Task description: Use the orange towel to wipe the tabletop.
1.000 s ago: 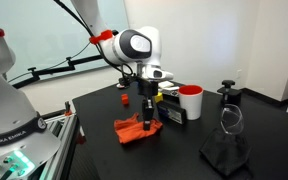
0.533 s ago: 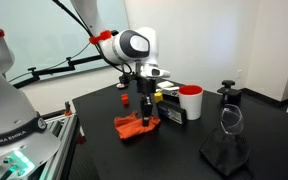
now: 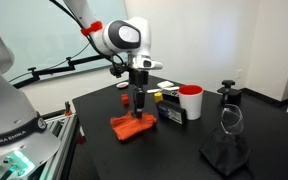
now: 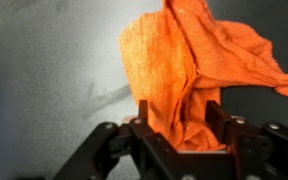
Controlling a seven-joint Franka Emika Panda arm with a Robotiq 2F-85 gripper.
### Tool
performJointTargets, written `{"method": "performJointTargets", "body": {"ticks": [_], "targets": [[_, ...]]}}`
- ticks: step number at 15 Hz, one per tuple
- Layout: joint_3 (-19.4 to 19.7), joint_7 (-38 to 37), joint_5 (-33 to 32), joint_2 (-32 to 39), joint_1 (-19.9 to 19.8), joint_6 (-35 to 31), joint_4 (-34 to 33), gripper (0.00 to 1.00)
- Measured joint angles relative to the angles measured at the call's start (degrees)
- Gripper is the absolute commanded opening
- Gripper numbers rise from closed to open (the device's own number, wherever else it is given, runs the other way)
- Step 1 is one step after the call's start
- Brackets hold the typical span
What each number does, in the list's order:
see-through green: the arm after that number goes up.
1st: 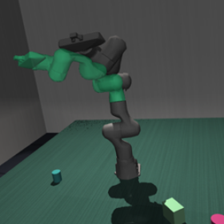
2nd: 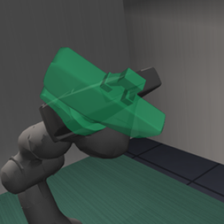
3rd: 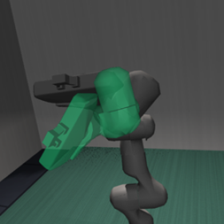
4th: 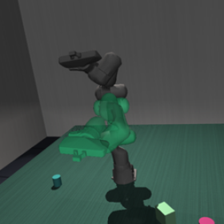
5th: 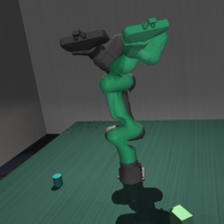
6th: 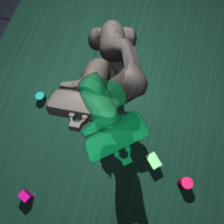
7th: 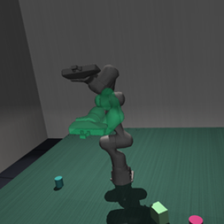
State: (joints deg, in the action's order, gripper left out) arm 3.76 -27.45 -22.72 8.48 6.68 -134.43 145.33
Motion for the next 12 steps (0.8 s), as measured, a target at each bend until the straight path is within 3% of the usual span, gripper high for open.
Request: {"method": "performJointTargets", "body": {"ticks": [1, 4, 8, 12], "targets": [[-0.8, 1.1, 1.6, -2.5, 0.0, 0.6, 0.9, 0.99], [-3.6, 5.5, 6.5, -10.3, 0.0, 3.5, 3.1, 1.00], [-7.1, 9.3, 6.7, -17.4, 0.0, 9.2, 3.8, 1.00], [-8.0, 14.0, 6.7, -19.9, 0.0, 11.9, 3.8, 1.00]]}}
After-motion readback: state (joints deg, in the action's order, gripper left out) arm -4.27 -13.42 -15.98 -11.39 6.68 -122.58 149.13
